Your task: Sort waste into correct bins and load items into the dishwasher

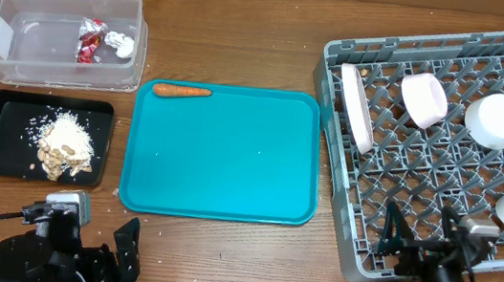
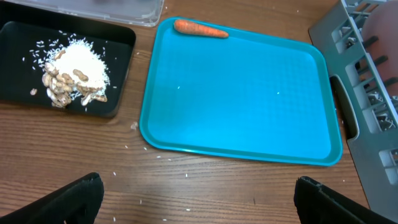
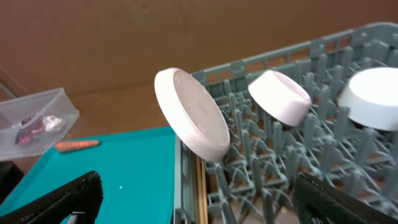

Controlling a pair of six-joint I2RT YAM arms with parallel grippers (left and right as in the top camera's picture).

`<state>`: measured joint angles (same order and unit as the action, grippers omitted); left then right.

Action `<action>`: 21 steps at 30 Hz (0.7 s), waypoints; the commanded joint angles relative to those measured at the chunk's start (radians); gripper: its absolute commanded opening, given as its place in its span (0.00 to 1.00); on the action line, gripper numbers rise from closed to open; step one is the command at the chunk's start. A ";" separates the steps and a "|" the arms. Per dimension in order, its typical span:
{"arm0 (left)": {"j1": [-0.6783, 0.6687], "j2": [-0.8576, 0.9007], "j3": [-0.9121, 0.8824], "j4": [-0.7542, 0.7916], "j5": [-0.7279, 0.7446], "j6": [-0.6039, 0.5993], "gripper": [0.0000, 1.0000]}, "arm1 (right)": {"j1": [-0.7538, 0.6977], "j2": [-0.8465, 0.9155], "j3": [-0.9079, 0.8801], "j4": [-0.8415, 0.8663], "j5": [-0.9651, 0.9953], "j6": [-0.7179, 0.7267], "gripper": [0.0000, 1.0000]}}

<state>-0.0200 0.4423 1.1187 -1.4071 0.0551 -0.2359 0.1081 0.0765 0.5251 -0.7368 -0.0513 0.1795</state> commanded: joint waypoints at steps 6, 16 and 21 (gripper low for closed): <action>-0.002 -0.008 -0.002 0.001 -0.010 -0.011 1.00 | 0.024 -0.074 -0.255 0.309 0.011 -0.013 1.00; -0.002 -0.008 -0.002 0.001 -0.010 -0.011 1.00 | 0.024 -0.074 -0.516 0.784 0.084 -0.025 1.00; -0.002 -0.008 -0.002 0.001 -0.010 -0.011 1.00 | 0.026 -0.074 -0.517 0.738 0.025 -0.153 1.00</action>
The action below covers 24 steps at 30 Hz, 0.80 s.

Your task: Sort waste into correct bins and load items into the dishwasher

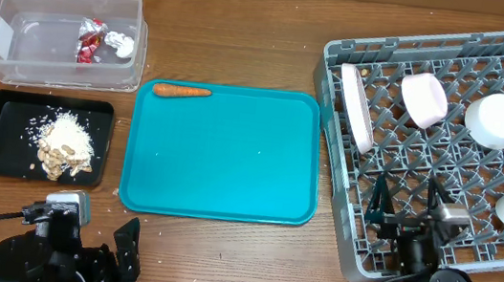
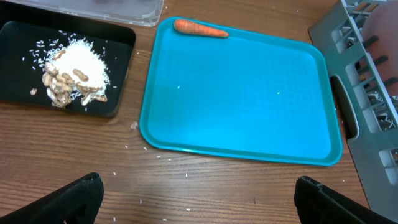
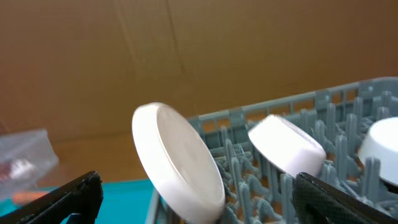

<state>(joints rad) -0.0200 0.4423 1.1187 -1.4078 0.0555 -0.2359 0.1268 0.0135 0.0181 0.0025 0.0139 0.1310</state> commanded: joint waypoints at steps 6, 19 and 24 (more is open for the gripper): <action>-0.002 -0.008 -0.002 0.002 -0.011 -0.011 1.00 | 0.007 -0.011 -0.010 -0.083 -0.084 -0.136 1.00; -0.002 -0.008 -0.002 0.001 -0.011 -0.011 1.00 | 0.008 -0.011 -0.010 -0.082 -0.083 -0.135 1.00; -0.002 -0.008 -0.002 0.002 -0.011 -0.011 1.00 | 0.008 -0.011 -0.010 -0.082 -0.083 -0.135 1.00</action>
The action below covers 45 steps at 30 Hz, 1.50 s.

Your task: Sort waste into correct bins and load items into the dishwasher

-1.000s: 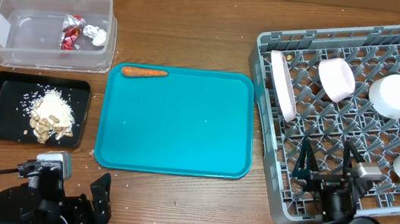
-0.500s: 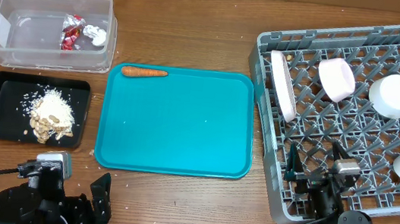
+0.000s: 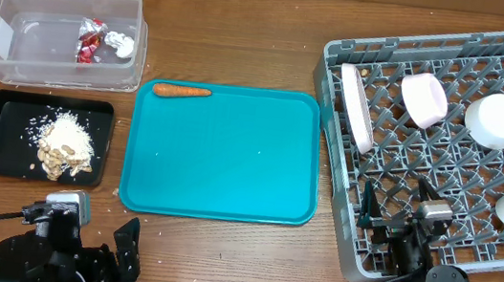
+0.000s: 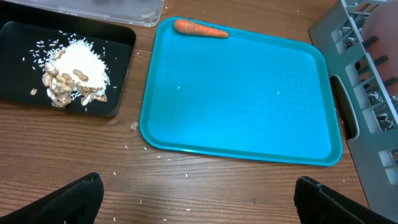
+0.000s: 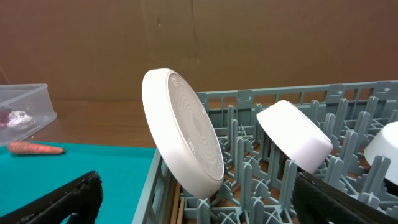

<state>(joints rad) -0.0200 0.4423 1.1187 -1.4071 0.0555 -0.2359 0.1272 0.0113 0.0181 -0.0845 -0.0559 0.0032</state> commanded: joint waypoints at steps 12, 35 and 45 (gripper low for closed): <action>-0.002 -0.008 -0.002 0.001 -0.011 -0.011 1.00 | 0.007 -0.008 -0.010 0.005 -0.013 -0.008 1.00; -0.002 -0.369 -0.568 0.517 0.003 -0.011 1.00 | 0.007 -0.008 -0.010 0.005 -0.013 -0.008 1.00; -0.001 -0.439 -0.910 1.044 0.032 0.105 1.00 | 0.007 -0.008 -0.010 0.005 -0.013 -0.008 1.00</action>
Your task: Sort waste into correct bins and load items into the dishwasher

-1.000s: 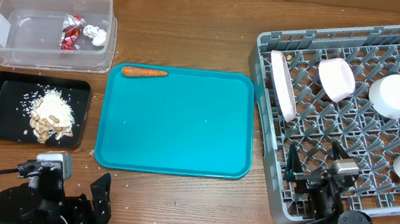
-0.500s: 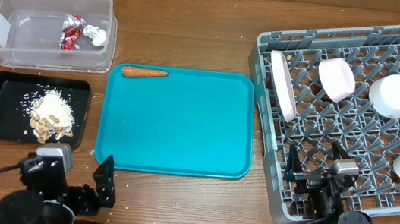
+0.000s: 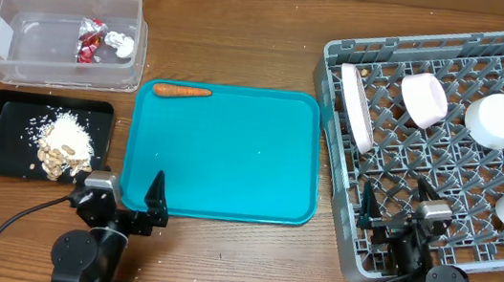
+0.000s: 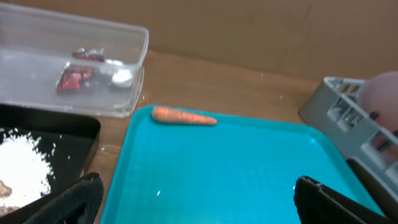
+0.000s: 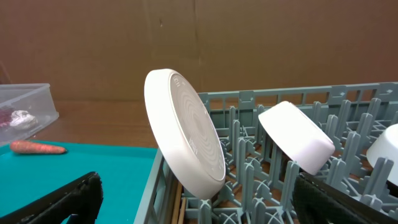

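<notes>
An orange carrot (image 3: pixel 181 91) (image 4: pixel 184 116) lies at the far left corner of the teal tray (image 3: pixel 231 158). My left gripper (image 3: pixel 119 204) (image 4: pixel 198 183) stands open at the tray's near left edge, holding nothing and facing the carrot across the tray. The grey dish rack (image 3: pixel 442 164) holds a white plate (image 3: pixel 356 106) (image 5: pixel 185 134), two white bowls (image 3: pixel 424 99) (image 3: pixel 496 120) and a white cup. My right gripper (image 3: pixel 396 205) (image 5: pixel 196 180) is open and empty over the rack's front left part, facing the plate.
A clear plastic bin (image 3: pixel 14 35) with wrappers (image 3: pixel 91 41) sits at the far left. In front of it, a black tray (image 3: pixel 0 153) holds rice and peanuts (image 3: pixel 64 145). Crumbs dot the wooden table along its near edge.
My left gripper was at the table's near left edge, looking down; now it is at the tray's near left edge, looking level across the tray. The right gripper and all objects stayed put.
My right gripper stood open at the rack's near right corner, then farther left over the rack's front, then faced the plate squarely, where it stays. The left arm rested at the table edge through those moments and now stands at the tray. The carrot has not moved.
</notes>
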Controlling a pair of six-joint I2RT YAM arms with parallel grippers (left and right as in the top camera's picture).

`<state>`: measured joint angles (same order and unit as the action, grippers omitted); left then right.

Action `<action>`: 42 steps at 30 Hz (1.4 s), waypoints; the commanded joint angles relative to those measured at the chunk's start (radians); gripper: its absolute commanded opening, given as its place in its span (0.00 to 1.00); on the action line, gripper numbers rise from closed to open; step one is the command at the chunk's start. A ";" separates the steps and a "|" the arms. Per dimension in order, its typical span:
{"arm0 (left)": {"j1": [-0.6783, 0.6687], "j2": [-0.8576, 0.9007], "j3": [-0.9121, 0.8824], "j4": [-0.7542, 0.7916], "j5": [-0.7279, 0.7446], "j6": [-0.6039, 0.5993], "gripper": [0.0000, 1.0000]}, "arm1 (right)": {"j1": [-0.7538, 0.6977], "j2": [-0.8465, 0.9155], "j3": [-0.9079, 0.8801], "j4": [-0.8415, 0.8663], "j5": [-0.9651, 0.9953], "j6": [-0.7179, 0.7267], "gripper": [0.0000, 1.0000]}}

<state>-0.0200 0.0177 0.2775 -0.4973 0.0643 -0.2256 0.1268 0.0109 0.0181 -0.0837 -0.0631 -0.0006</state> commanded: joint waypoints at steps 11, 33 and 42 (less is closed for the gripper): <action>0.000 -0.014 -0.273 0.522 0.046 0.282 1.00 | 0.008 -0.008 -0.010 0.004 -0.006 -0.004 1.00; 0.000 -0.014 -0.273 0.430 0.040 0.222 1.00 | 0.008 -0.008 -0.010 0.004 -0.006 -0.004 1.00; 0.000 -0.014 -0.273 0.430 0.040 0.222 1.00 | 0.008 -0.008 -0.010 0.004 -0.006 -0.004 1.00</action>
<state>-0.0200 0.0132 0.0082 -0.0669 0.0944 0.0032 0.1268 0.0109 0.0181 -0.0834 -0.0639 0.0002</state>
